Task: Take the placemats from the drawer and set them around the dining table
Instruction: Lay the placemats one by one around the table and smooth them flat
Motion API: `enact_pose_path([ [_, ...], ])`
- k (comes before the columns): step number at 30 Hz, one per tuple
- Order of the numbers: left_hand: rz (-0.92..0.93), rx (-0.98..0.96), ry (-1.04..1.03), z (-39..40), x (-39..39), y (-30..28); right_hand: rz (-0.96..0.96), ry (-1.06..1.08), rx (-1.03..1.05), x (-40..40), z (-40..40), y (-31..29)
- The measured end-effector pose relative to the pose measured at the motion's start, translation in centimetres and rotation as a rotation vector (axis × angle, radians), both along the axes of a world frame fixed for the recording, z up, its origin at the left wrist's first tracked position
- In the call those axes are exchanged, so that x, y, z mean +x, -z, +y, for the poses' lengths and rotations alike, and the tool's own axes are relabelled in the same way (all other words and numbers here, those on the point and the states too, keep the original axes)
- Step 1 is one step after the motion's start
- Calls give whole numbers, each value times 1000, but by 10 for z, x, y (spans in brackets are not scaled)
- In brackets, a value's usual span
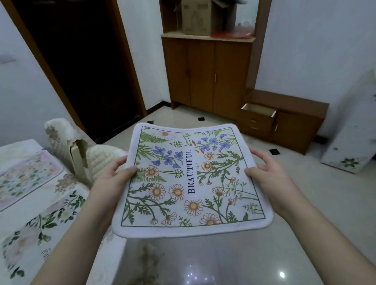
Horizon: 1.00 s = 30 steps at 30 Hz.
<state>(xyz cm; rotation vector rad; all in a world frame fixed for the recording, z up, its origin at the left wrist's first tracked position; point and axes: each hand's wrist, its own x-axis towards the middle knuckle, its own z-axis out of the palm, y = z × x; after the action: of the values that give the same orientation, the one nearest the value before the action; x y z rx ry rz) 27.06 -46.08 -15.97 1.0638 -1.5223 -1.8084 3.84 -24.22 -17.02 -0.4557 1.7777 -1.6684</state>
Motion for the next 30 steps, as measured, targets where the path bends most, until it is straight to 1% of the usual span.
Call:
enact_pose_path([
  [5,6,-18,-12,-70,-32,-6,-37,-51,0,-38,-64,-15],
  [9,5,-45,-24,-117,-64,-19,-5,-62,14,-66,-113,-31],
  [13,17,-53,-3,-161,-99,-39,-30,-65,-52,-94,-148,-53],
  [15,30,-62,4,-177,-117,-50,-21,-58,-63,-111,-164,-63],
  [19,47,-120,15,-210,-152,-71,55,-35,-72,-147,-200,-79],
  [23,22,-258,49,-240,-190,-91,49,-67,-113,-195,-232,-93],
  [30,48,-309,-11,-255,-287,-129,99,-118,-150,-297,-273,-121],
])
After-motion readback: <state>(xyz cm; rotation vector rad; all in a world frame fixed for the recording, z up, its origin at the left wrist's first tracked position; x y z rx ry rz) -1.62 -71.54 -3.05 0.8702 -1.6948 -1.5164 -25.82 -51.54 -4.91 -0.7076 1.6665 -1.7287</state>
